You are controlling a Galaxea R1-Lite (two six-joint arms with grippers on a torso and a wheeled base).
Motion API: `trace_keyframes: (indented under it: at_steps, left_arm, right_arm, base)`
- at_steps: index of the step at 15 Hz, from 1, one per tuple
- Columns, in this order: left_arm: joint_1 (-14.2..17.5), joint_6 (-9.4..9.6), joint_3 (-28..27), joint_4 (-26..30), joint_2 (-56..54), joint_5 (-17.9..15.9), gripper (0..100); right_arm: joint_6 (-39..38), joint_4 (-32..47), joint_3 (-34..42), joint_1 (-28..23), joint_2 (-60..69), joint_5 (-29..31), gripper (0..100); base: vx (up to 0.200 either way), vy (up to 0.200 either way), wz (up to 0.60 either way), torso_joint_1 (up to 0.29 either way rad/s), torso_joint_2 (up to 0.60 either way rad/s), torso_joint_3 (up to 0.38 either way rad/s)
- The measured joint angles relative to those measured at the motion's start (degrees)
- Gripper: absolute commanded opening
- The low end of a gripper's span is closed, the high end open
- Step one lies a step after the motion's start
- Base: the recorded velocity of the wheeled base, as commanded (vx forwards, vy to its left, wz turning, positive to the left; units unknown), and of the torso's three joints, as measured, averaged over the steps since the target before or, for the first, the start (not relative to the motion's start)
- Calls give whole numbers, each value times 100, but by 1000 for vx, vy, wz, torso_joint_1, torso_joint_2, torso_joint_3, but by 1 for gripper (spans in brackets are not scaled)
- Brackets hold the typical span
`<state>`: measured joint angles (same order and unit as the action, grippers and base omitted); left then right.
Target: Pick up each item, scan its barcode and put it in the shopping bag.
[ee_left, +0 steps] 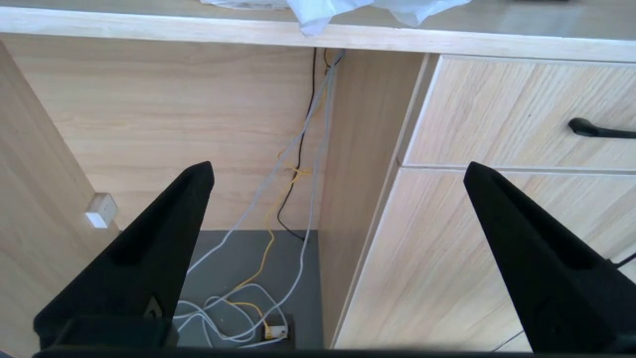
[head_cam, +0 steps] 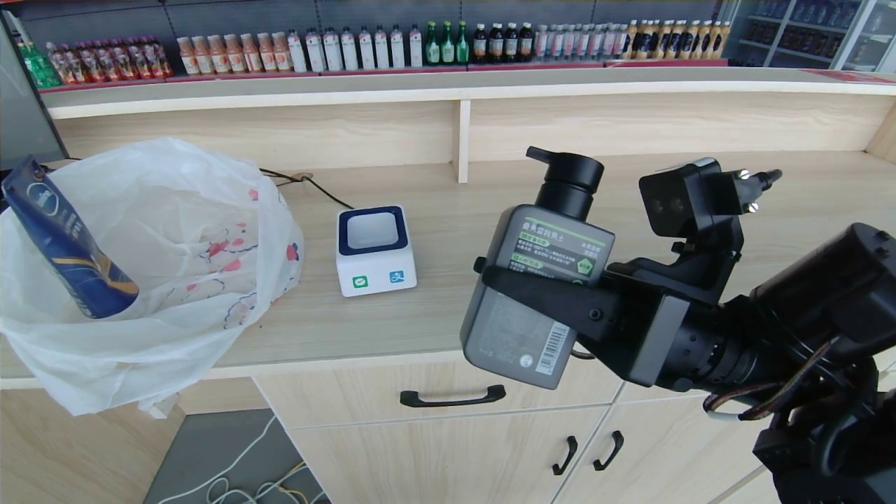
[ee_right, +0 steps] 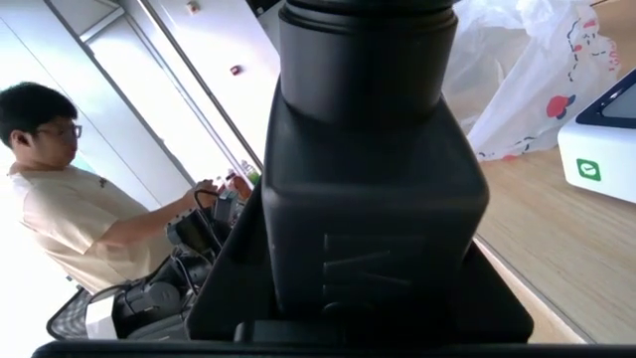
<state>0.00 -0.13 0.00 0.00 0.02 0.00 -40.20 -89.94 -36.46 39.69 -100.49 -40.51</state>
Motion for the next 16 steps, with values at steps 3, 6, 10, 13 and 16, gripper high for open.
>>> trace_keyframes:
  at_steps: [3, 6, 10, 13, 16]
  left_arm:
    - [0, -2, 0, 0, 0, 0, 100]
    - [0, -2, 0, 0, 0, 0, 100]
    - [-2, -2, 0, 0, 0, 0, 100]
    - [0, -2, 0, 0, 0, 0, 100]
    - [-5, -2, 0, 0, 0, 0, 100]
  right_arm:
    - [22, 2, 66, 0, 62, 20, 0]
    - [128, 2, 110, -1, 95, 11, 0]
    - [655, 0, 245, -61, 84, 83, 0]
    - [1182, 2, 312, -100, 35, 997, 0]
    - [1848, 2, 369, -139, 27, 1966, 0]
  base:
    - [0, 0, 0, 0, 0, 0]
    - [0, 0, 0, 0, 0, 0]
    - [0, 0, 0, 0, 0, 0]
    - [0, 0, 0, 0, 0, 0]
    - [0, 0, 0, 0, 0, 0]
